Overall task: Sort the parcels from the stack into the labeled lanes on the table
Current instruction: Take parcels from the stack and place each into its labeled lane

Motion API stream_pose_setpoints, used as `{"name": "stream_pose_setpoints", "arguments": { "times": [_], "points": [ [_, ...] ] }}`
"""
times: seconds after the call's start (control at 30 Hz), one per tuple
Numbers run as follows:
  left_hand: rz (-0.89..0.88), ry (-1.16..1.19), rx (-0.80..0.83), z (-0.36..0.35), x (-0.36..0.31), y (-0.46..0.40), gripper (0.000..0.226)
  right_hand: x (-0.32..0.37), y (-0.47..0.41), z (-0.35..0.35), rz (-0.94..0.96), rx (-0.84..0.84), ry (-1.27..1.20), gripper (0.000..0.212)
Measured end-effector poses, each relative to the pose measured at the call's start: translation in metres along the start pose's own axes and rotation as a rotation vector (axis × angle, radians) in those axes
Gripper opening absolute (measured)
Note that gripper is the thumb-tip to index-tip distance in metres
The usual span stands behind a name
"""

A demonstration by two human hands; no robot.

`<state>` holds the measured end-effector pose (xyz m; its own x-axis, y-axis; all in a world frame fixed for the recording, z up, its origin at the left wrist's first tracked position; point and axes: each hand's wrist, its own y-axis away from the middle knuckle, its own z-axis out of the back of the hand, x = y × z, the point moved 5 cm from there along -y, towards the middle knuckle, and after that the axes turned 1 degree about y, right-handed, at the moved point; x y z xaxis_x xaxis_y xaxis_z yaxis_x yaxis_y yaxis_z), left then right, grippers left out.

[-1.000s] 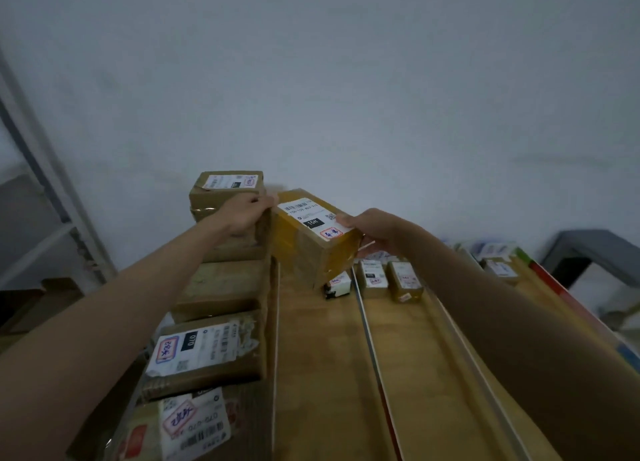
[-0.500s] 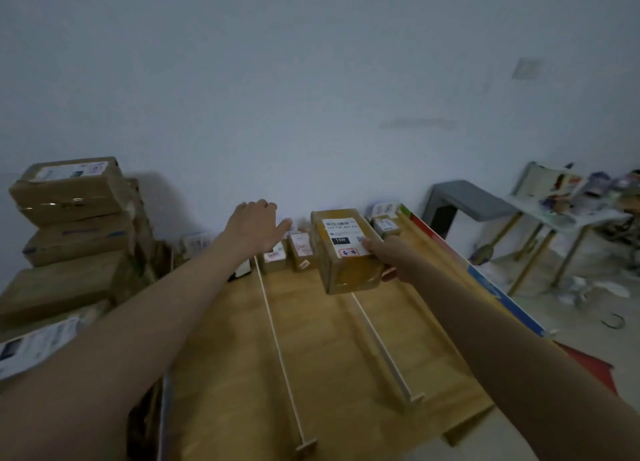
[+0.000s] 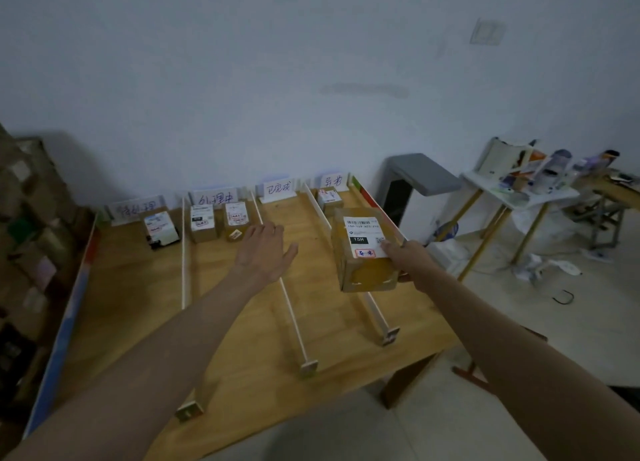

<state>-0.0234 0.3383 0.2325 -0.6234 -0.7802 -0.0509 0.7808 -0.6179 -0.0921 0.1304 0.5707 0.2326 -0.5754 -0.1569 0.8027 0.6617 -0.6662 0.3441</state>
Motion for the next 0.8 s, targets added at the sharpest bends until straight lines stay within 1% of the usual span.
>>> {"name": "stream_pose_setpoints", "arguments": {
  "times": [0.13,0.27,0.4,0.57,0.7,0.8],
  "points": [
    [-0.009,-0.014,0.017,-0.013,-0.032,-0.024,0.060,-0.018,-0.028,0.028,-0.038,-0.058,0.015,0.035],
    [-0.020,-0.002,0.047,-0.034,-0.059,-0.060,0.061,-0.034,-0.069,0.048,-0.068,-0.060,0.049,0.045],
    [-0.021,0.006,0.043,-0.056,-0.082,-0.110,0.060,-0.039,-0.122,0.067,-0.059,-0.091,0.105,0.044],
    [0.011,0.062,0.064,-0.082,-0.099,-0.168,0.057,-0.042,-0.194,0.083,-0.060,-0.080,0.132,0.041],
    [0.023,0.052,0.089,-0.100,-0.105,-0.199,0.056,-0.040,-0.234,0.086,-0.048,-0.082,0.148,0.037],
    [0.025,0.041,0.117,-0.108,-0.110,-0.219,0.055,-0.035,-0.257,0.081,-0.054,-0.044,0.119,0.036]
  ]
}}
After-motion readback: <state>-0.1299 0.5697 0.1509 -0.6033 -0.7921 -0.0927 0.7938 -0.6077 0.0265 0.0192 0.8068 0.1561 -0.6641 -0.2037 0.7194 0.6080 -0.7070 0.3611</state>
